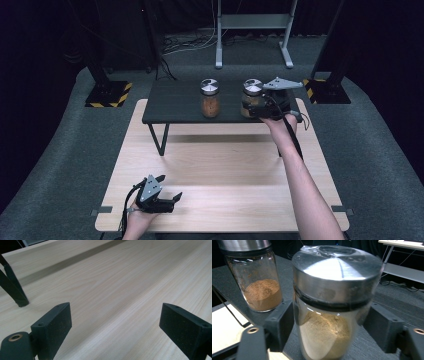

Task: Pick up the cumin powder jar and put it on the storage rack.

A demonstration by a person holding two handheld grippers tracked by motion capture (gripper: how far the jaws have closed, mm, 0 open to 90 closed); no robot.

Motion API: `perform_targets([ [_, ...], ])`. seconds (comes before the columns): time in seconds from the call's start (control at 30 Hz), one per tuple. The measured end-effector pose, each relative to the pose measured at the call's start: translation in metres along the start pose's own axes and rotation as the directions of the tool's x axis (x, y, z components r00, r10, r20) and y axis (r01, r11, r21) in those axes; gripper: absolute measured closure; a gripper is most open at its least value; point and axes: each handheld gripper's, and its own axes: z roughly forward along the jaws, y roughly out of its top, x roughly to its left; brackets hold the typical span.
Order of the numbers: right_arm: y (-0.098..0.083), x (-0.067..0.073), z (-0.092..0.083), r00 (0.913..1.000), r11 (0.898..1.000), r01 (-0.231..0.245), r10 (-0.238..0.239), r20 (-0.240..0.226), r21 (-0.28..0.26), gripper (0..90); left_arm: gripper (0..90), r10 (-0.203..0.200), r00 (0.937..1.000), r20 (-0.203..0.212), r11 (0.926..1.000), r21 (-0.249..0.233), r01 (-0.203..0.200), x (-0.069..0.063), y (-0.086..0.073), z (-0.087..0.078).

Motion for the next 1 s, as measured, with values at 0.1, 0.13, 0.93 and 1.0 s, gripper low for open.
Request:
perform_targets([
  [0.1, -0.002, -0.002, -0.004, 1.0000, 1.000, -0.004, 0.004, -0.009, 0.000, 16.7, 10.1, 0.000, 1.0000, -0.001, 1.0000, 0.000, 0.000, 0.000, 0.000, 0.000],
  [0.13, -0.004, -0.003, -0.005, 0.9999, 1.000, -0.002, 0.002, -0.013, -0.001, 14.8, 10.1, 0.000, 1.0000, -0.001, 1.0000, -0.001, 0.000, 0.000, 0.000, 0.000],
  [0.93, -0.100, -0.025, -0.065, 0.9919, 0.997, 0.031, -0.040, -0.121, -0.074, 2.2, 10.1, -0.007, 1.0000, -0.003, 1.0000, 0.001, 0.007, -0.001, 0.000, 0.000],
  [1.0, -0.109, -0.025, -0.068, 0.9918, 0.997, 0.032, -0.041, -0.121, -0.076, 2.2, 10.1, -0.007, 1.0000, -0.003, 1.0000, 0.002, 0.007, -0.001, 0.000, 0.000],
])
